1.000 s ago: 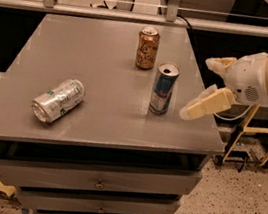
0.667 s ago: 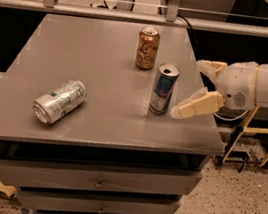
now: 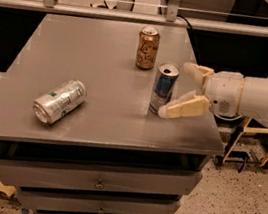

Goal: Knock redbull can over

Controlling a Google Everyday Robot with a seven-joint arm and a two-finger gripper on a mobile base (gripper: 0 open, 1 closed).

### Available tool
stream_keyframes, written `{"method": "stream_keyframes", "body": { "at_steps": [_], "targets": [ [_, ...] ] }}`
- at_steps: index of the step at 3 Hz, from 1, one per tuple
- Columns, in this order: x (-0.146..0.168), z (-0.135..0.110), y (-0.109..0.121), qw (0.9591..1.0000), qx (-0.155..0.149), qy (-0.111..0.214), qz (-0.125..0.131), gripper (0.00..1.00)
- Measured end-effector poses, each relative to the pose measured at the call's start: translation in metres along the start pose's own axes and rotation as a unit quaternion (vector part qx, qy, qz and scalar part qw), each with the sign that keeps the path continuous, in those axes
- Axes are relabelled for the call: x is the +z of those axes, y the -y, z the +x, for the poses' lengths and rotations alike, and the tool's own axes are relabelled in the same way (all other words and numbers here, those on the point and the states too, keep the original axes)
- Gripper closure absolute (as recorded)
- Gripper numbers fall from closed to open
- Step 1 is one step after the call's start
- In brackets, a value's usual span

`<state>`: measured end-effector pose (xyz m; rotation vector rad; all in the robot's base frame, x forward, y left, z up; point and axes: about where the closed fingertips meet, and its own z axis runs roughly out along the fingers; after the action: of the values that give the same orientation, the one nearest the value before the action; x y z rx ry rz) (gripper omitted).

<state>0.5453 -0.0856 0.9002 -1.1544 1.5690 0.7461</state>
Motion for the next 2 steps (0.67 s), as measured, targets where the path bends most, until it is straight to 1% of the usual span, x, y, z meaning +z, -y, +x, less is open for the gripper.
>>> {"method": "stream_keyframes", "body": {
  "at_steps": [1, 2],
  "targets": [
    [0.0201, -0.0047, -0.0043, 0.9987, 0.006, 0.046, -0.022, 0.03],
    [0.0288, -0.0074, -0.0062, 0.9975, 0.006, 0.062, -0.033, 0.14]
  ]
}}
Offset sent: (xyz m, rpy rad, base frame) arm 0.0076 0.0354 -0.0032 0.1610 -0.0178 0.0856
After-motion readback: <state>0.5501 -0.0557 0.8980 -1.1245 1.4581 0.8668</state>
